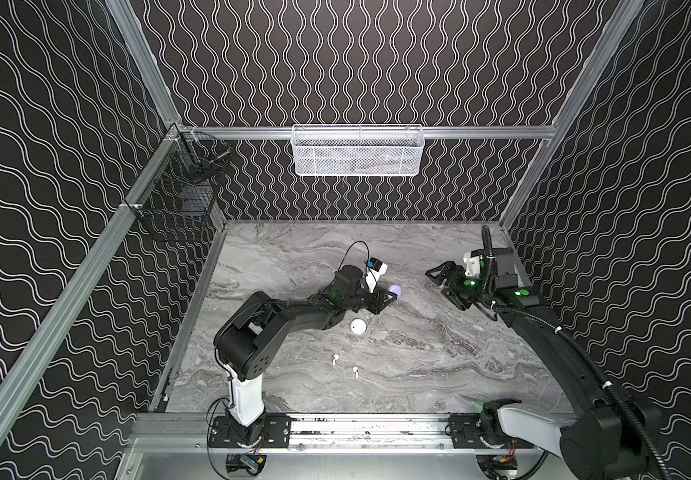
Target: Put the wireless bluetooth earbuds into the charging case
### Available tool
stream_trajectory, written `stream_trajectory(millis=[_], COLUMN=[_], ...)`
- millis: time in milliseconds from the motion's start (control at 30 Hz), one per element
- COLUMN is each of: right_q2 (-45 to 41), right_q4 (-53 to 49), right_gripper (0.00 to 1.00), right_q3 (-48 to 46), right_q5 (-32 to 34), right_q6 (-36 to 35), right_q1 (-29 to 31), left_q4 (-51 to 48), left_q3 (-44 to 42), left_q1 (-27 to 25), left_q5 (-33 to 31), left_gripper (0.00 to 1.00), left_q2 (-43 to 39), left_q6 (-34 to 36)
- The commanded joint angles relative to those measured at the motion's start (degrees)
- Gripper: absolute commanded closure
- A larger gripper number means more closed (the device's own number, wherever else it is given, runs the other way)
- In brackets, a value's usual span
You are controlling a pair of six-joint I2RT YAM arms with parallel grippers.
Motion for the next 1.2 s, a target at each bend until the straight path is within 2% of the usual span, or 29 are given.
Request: stream_trajectory(millis=[0, 100, 233, 367, 700, 867, 1167], right_q2=[-2.28, -3.13, 0.3, -0.16, -0.23, 0.46, 2.27], right_q4=[2.18, 4.42, 0.31, 1.65, -0.87, -1.3, 1.37], right_gripper=[0.15, 0.15, 0.15, 0.15, 0.15, 0.15, 0.15], right_q3=[-1.81, -3.54, -0.23, -0.89, -4.7, -6.2, -8.65], right_q5=[-0.31, 0.09, -0.57, 0.18, 7.3, 7.62, 6.11], right_q6=[0.34, 1.11, -0.19, 0.06, -3.76, -4.4, -6.43], right_q1=[0.04, 0.04, -0.07, -0.03, -0.04, -0.05, -0.02], left_q4=[-1.21, -1.2, -2.11, -3.4, -4.34, -5.63, 2.6], left_q3=[2.26, 3.47, 4.37, 5.27, 7.74, 7.93, 3.56], left_q1=[0.63, 0.75, 0.97, 1.4, 2.13, 2.51, 5.64], left_q5=[3.13, 3.38, 3.25, 3.75, 7.96, 10.54, 13.71], left_gripper=[1.0, 1.0, 1.0, 1.0, 1.0, 1.0, 1.0], left_q2=[2.06, 3.01, 2.89, 3.3, 6.35, 7.35, 10.22], left_q6=[-2.24, -2.67, -2.2, -1.69, -4.97, -6.62, -13.58])
